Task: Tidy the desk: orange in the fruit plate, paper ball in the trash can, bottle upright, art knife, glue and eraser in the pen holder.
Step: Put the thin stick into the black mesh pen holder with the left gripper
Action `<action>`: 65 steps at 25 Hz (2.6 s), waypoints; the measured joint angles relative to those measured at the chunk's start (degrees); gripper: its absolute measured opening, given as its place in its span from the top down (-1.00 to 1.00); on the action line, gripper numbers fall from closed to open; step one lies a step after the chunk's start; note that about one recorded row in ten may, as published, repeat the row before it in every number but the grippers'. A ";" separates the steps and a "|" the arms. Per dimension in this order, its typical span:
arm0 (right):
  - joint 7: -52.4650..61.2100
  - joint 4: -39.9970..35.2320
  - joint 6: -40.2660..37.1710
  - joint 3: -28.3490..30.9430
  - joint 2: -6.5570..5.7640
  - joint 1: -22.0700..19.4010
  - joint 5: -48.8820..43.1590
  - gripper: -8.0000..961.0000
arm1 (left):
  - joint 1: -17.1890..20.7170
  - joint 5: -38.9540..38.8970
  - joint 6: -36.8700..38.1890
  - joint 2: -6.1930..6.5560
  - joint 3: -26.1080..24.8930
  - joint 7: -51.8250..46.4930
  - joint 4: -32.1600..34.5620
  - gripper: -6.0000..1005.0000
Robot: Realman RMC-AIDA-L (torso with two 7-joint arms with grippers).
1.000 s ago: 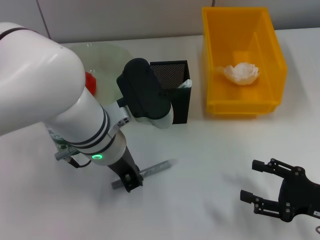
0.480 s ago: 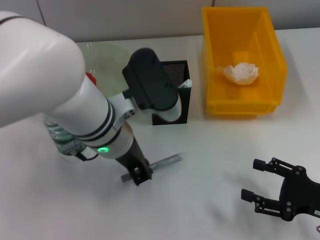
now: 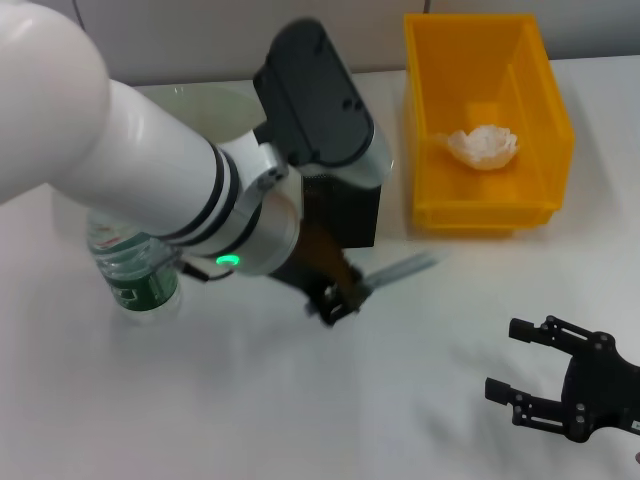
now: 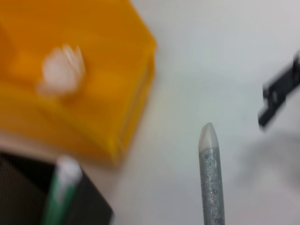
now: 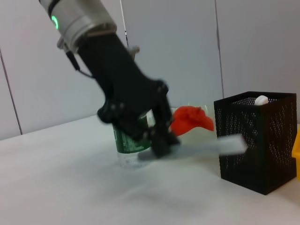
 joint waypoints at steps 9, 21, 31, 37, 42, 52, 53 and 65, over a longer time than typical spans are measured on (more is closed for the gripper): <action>0.06 0.04 0.04 0.02 -0.10 0.17 0.26 -0.68 | 5.01 -1.24 -11.75 0.22 -2.02 2.83 10.33 0.71; 0.87 -0.24 0.10 0.81 0.15 0.28 0.25 -0.68 | 14.09 -17.11 -40.70 0.23 -1.63 16.99 8.08 0.72; 1.23 0.00 1.32 0.88 -0.02 0.99 0.18 -0.68 | 14.45 -23.53 -58.37 0.13 6.72 20.75 0.85 0.72; 2.24 -0.04 1.62 0.88 -0.20 1.32 0.05 -0.68 | 15.01 -24.33 -68.14 0.05 12.71 20.16 -1.15 0.72; 2.25 -0.12 1.80 0.77 -0.21 1.23 0.01 -0.68 | 16.67 -24.96 -78.59 0.01 18.84 20.05 -2.97 0.72; 2.25 -0.19 2.30 0.27 -0.29 1.45 -0.20 -0.68 | 15.77 -23.70 -94.87 0.01 26.70 11.71 -12.70 0.73; 2.25 -0.19 2.30 0.27 -0.29 1.45 -0.20 -0.68 | 15.64 -23.44 -96.09 0.00 27.30 11.10 -13.40 0.73; 2.25 -0.32 2.29 0.26 -0.29 1.52 -0.91 -0.68 | 14.64 -13.21 -102.62 0.01 30.63 -4.85 -20.44 0.74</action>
